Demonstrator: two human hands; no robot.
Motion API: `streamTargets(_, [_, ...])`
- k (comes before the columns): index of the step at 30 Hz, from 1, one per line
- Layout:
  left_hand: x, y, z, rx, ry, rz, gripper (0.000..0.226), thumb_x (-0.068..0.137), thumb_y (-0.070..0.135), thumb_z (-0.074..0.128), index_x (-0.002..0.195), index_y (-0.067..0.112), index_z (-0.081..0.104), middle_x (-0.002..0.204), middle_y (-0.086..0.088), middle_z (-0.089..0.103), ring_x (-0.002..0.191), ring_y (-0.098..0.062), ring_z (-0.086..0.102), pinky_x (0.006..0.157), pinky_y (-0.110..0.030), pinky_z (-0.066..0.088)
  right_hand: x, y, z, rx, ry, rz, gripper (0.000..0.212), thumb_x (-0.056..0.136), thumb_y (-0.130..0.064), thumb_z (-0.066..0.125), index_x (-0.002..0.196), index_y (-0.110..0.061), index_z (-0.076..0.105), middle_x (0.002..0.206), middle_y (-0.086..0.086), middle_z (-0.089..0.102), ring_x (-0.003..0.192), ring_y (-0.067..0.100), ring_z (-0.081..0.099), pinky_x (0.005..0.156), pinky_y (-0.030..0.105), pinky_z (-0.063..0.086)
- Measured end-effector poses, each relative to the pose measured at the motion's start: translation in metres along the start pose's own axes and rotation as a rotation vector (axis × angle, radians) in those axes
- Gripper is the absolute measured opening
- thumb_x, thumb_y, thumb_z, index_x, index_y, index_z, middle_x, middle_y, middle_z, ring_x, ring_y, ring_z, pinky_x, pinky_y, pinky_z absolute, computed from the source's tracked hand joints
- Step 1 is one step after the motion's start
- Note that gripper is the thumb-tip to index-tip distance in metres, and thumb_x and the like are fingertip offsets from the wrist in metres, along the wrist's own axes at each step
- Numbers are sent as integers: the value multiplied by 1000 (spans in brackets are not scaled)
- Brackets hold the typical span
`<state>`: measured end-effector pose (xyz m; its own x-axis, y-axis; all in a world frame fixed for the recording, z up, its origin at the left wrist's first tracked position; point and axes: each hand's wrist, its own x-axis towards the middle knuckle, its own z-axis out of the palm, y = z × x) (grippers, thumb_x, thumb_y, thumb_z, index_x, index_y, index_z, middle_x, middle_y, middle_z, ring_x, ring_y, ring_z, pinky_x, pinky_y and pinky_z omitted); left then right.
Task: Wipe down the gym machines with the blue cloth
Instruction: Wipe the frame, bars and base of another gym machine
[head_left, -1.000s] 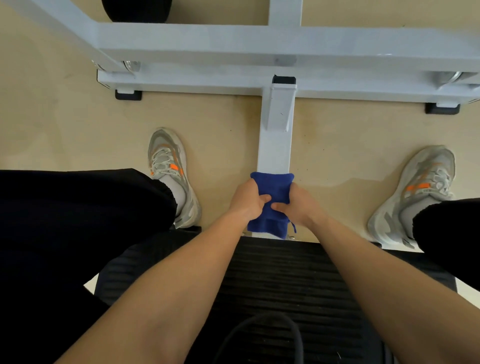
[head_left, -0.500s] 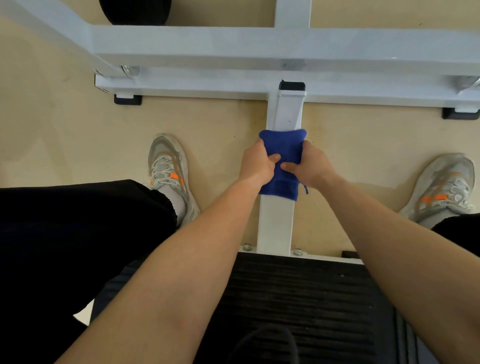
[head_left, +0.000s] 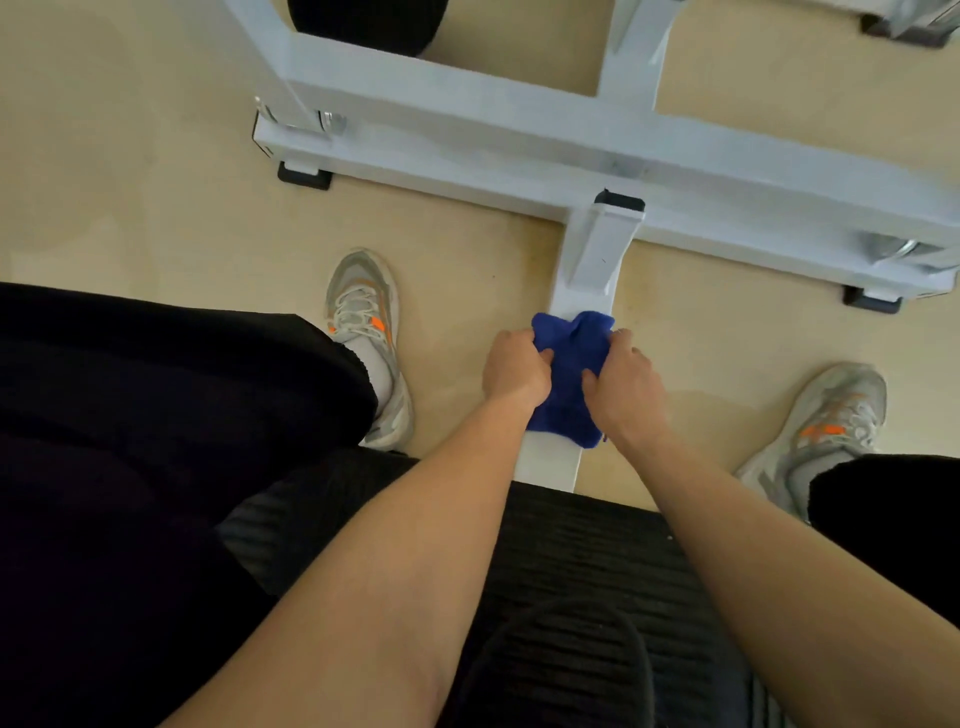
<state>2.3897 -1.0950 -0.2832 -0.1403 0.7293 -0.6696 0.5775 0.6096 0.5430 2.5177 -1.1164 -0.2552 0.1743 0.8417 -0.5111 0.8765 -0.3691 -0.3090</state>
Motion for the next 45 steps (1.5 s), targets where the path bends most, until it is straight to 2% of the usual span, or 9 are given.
streamTargets(3, [9,-1,-3,-102,79,20,6,90,14,56,93,14,62,99,-6,65,84,-24,63,68,-31,46,-1,-6,3,124,99,-61,48,92,-7,57,136,-11,37,128,14,49,83,32,61,62,42,50])
streamTargets(6, [15,2,-7,-307,134,55,37,92,10,58,129,17,54,111,3,63,100,-18,61,81,-24,43,0,-7,11,-179,120,-235,61,92,-13,59,148,-18,35,152,16,30,110,39,56,83,46,53])
streamTargets(9, [11,1,4,-379,12,79,53,98,13,47,149,25,38,136,-3,58,119,-19,56,94,-20,35,0,3,22,-504,33,-395,63,99,-25,48,157,-19,25,165,13,16,147,38,25,114,47,32])
streamTargets(13, [15,-10,16,-362,-86,106,50,102,17,42,152,25,35,144,-8,52,129,-22,51,98,-16,29,5,15,32,-601,-111,-436,67,104,-26,32,157,-19,-9,166,4,-11,152,22,-13,125,41,4])
streamTargets(24, [94,19,-20,-454,-221,174,44,99,3,46,142,11,50,143,-5,54,134,-17,48,113,-23,32,53,-2,13,-808,-6,-585,63,105,-32,25,158,-8,1,166,10,1,154,22,-4,125,41,-3])
streamTargets(31, [110,38,-28,-473,-246,229,43,100,5,44,140,18,53,140,1,57,130,-12,50,106,-18,35,49,-18,35,-604,69,-444,66,100,-27,31,158,-9,6,167,6,2,154,20,-1,125,44,4])
streamTargets(38, [70,16,-12,-217,-106,334,44,100,16,45,143,25,50,134,-2,62,120,-18,57,94,-15,37,6,1,36,-191,-56,-329,68,99,-12,46,158,-6,12,166,5,2,152,17,-4,125,39,12])
streamTargets(41, [65,20,-12,-165,-81,321,45,99,24,50,144,25,48,130,-2,64,117,-20,59,97,-25,44,7,2,22,25,-43,-213,64,100,-11,45,158,-10,17,167,0,6,153,16,8,121,37,25])
streamTargets(45, [62,37,-7,-224,2,288,43,100,19,48,143,21,50,138,-1,58,126,-18,53,97,-18,37,24,-8,7,104,-51,-130,69,101,-17,41,160,-17,5,168,0,-1,152,23,18,110,40,40])
